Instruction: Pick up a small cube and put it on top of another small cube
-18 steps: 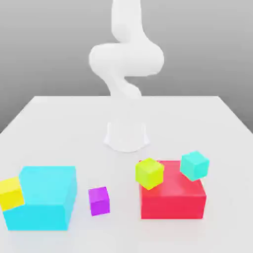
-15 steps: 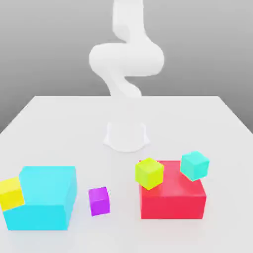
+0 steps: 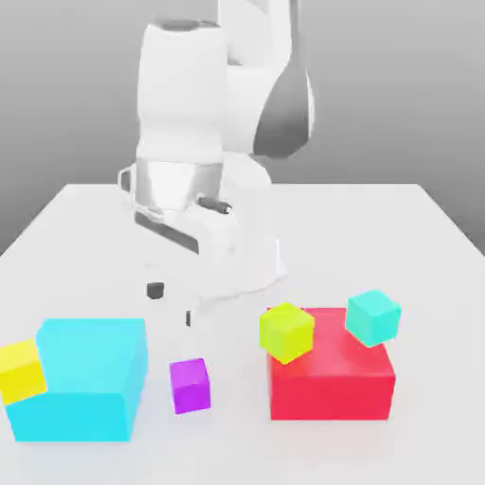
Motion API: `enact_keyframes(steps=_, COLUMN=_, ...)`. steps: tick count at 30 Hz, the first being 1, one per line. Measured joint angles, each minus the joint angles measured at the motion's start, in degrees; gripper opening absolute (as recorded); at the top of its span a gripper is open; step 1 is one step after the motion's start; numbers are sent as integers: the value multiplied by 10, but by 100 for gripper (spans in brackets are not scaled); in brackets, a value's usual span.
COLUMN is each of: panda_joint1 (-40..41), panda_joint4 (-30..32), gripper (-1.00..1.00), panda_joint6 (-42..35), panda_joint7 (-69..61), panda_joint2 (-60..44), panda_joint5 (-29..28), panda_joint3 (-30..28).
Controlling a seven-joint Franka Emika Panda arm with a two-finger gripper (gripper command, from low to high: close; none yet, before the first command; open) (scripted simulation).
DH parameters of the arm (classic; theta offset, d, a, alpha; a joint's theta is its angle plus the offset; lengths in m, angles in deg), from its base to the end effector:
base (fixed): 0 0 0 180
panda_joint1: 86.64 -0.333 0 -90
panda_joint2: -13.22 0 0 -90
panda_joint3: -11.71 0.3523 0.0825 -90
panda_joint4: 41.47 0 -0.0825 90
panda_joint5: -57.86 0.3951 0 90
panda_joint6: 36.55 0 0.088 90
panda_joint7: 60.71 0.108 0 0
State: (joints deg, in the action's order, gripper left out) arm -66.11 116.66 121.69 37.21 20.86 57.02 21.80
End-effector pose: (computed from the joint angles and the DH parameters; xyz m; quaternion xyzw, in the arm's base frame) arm 0.3962 -0.0739 0.2940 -0.5892 0.8051 -0.0583 0.0352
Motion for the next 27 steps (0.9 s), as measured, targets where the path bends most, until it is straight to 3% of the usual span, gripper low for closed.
enact_keyframes(steps=4, panda_joint1=19, panda_joint4=45, gripper=0, panda_joint6=53, panda_joint7=89, panda_joint2=-74, panda_joint5=2, panda_joint3=-4)
enact_keyframes(steps=11, panda_joint1=-35, panda_joint4=28, gripper=0, panda_joint6=168, panda_joint7=150, panda_joint2=-217, panda_joint5=-59, panda_joint3=-72)
enact_keyframes(steps=12, panda_joint1=-42, panda_joint4=27, gripper=-100, panda_joint6=178, panda_joint7=152, panda_joint2=-229, panda_joint5=-62, panda_joint3=-79)
enact_keyframes(steps=19, panda_joint1=-42, panda_joint4=27, gripper=-100, panda_joint6=178, panda_joint7=153, panda_joint2=-228, panda_joint5=-63, panda_joint3=-79)
enact_keyframes(steps=27, panda_joint1=-28, panda_joint4=52, gripper=-100, panda_joint6=51, panda_joint7=94, panda_joint2=-76, panda_joint5=2, panda_joint3=-42)
